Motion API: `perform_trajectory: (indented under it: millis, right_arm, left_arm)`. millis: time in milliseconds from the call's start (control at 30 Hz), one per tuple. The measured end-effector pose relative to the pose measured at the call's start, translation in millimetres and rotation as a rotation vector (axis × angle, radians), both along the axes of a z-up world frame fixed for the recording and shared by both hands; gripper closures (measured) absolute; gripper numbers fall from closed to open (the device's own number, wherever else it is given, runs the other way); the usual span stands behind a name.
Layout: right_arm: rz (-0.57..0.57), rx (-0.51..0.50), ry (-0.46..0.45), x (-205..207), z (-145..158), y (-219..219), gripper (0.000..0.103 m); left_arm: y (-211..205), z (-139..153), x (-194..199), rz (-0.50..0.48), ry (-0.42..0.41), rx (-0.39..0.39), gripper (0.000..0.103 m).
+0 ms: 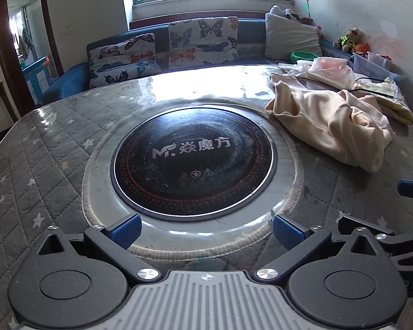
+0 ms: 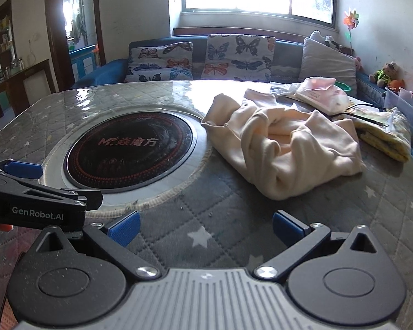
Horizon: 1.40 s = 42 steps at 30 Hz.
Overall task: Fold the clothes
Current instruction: 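Approach the cream sweatshirt with both open grippers, lowering toward its edge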
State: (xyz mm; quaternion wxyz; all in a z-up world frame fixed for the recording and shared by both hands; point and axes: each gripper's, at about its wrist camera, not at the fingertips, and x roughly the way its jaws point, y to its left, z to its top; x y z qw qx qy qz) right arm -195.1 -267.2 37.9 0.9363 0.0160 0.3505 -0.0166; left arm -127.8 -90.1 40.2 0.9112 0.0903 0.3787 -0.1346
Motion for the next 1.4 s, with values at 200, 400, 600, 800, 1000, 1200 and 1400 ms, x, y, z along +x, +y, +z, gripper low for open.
perform_trajectory:
  millis: [200,400,600,800,1000,1200,1400]
  right_arm:
    - [-0.027,-0.003,-0.004,-16.9,4.7,0.0,0.0]
    - [-0.052,-0.002,-0.007,-31.4,7.1,-0.9,0.0]
    - [-0.08,-0.01,-0.001,-45.6,7.2,-1.4,0.0]
    - [-0.109,-0.008,0.013,-57.8,3.4,-3.8,0.0]
    - [-0.131,-0.017,0.025,-70.6,2.2,-7.2,0.0]
    - [-0.158,-0.027,0.046,-77.8,1.6,-8.4,0.0]
    - [-0.183,-0.032,0.06,-81.0,2.0,-10.8,0.0]
  left_arm:
    - [-4.9,1.8,-10.5,-0.019,0.008,0.003,0.0]
    - [-9.0,2.4,-21.5,-0.041,0.016,0.007,0.0]
    - [-13.5,1.1,-31.7,-0.053,0.029,0.019,0.0]
    - [-19.2,-1.4,-41.9,-0.07,0.039,0.036,0.0]
    - [-26.9,-3.1,-50.3,-0.089,0.044,0.053,0.0]
    - [-33.6,-4.8,-56.6,-0.103,0.05,0.07,0.0]
    - [-37.7,-4.9,-56.8,-0.112,0.053,0.076,0.0]
